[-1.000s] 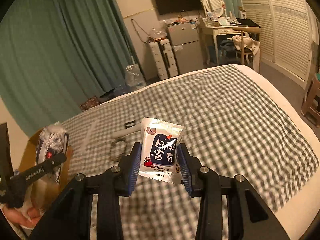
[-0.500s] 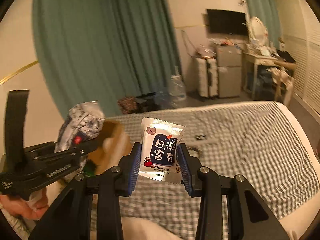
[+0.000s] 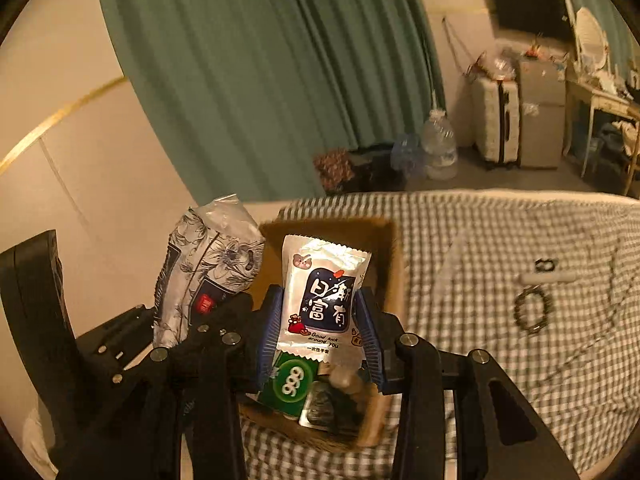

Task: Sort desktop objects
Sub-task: 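Drop the tissue pack and snack sachet into the cardboard box, then grasp the bead bracelet with the left gripper while the right grasps the white cylinder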

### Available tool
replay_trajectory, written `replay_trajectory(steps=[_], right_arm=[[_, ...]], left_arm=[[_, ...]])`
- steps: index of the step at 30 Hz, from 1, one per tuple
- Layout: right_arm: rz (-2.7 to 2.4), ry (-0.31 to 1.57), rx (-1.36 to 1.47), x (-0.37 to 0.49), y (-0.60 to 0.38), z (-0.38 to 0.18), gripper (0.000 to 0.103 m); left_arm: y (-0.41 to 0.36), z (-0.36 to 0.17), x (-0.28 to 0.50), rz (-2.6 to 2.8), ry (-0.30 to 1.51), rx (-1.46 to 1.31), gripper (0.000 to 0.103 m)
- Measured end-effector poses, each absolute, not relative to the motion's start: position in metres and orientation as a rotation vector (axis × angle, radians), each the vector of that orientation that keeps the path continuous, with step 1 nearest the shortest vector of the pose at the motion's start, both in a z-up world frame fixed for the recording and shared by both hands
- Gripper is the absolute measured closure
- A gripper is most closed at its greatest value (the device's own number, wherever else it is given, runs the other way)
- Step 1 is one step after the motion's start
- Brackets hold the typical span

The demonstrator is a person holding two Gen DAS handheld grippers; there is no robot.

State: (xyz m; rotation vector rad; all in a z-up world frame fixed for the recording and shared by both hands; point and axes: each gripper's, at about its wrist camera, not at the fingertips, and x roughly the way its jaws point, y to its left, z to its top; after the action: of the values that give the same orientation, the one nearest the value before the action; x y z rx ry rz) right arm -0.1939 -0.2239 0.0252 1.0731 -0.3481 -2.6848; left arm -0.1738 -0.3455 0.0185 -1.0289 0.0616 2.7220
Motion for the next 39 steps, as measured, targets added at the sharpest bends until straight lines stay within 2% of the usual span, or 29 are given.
replay_trajectory(steps=[5, 6, 7, 8, 10, 11, 18, 21, 25, 29, 31, 39], right_arm=[[-2.677, -0.331, 1.121, -0.21, -0.24, 0.003, 0.063], [-2.68, -0.329, 1.125, -0.211, -0.242, 0.0, 0.062], [-2.684, -0.338, 1.121, -0.212, -0.241, -0.003, 0.06], [-2.674, -0.362, 1.107, -0.205, -0.247, -0.001, 0.05], [-2.683, -0.435, 1.075, -0.202, -0.242, -0.001, 0.039], [-2.682, -0.465, 1.066, -0.201, -0.24, 0.001, 0.037], [-2.695, -0.549, 1.038, -0.192, -0.22, 0.012, 0.035], [-2.724, -0.541, 1.006, -0.18, -0.212, 0.022, 0.035], [-2.804, -0.449, 0.918, -0.149, -0.194, 0.041, 0.035], [-2.939, -0.18, 0.862, -0.118, -0.171, 0.063, 0.035], [-2.998, -0.105, 0.815, -0.104, -0.152, 0.069, 0.035], [-3.103, -0.103, 0.764, -0.08, -0.077, 0.063, 0.035]], left_arm=[[-0.37, -0.003, -0.194, 2.703, 0.016, -1.071, 0.072], [-0.375, -0.005, -0.196, 2.699, -0.015, -1.061, 0.068], [-0.377, -0.007, -0.196, 2.692, -0.036, -1.057, 0.058], [-0.383, -0.007, -0.194, 2.677, -0.074, -1.051, 0.04], [-0.39, -0.006, -0.192, 2.7, -0.091, -1.055, 0.02], [-0.393, -0.004, -0.19, 2.715, -0.094, -1.042, 0.013], [-0.398, 0.008, -0.188, 2.716, -0.172, -1.024, 0.006], [-0.393, 0.014, -0.177, 2.739, -0.116, -0.988, 0.006], [-0.377, 0.022, -0.163, 2.727, -0.01, -0.957, 0.001], [-0.342, 0.023, -0.143, 2.684, 0.063, -0.921, 0.0], [-0.322, 0.02, -0.138, 2.654, 0.106, -0.927, 0.0], [-0.214, 0.004, -0.12, 2.583, 0.161, -0.962, 0.0]])
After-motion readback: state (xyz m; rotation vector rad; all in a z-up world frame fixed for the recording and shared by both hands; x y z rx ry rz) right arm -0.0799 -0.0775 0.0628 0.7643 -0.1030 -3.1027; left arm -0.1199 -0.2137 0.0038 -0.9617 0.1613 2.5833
